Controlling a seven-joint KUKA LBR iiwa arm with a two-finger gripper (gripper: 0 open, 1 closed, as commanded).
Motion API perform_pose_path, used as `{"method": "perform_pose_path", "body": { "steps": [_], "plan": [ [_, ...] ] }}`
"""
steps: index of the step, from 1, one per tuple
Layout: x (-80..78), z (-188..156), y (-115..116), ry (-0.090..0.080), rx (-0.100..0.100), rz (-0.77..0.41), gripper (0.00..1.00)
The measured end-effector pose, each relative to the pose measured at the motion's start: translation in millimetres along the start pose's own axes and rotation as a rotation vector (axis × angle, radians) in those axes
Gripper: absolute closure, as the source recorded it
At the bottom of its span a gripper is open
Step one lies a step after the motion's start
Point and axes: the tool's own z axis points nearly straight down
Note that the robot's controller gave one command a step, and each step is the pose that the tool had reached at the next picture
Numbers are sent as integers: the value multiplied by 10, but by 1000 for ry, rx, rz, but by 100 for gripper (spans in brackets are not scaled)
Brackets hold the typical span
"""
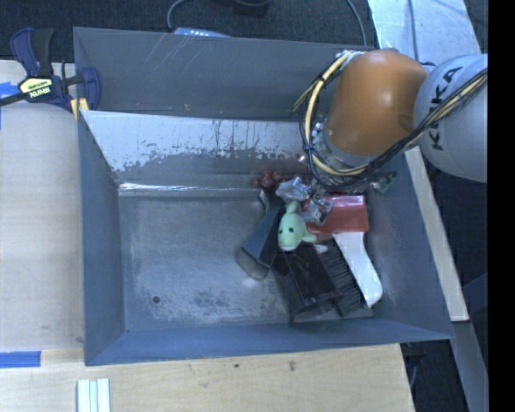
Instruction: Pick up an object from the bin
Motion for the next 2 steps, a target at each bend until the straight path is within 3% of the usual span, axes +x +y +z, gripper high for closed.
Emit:
{"method": "perform_pose_path", "body": {
  "steps": [1, 2],
  "plan": [
    [21, -510, -36, -5, 9, -62, 100],
    [31, -598, -37, -4, 11, -64, 100]
  ]
}}
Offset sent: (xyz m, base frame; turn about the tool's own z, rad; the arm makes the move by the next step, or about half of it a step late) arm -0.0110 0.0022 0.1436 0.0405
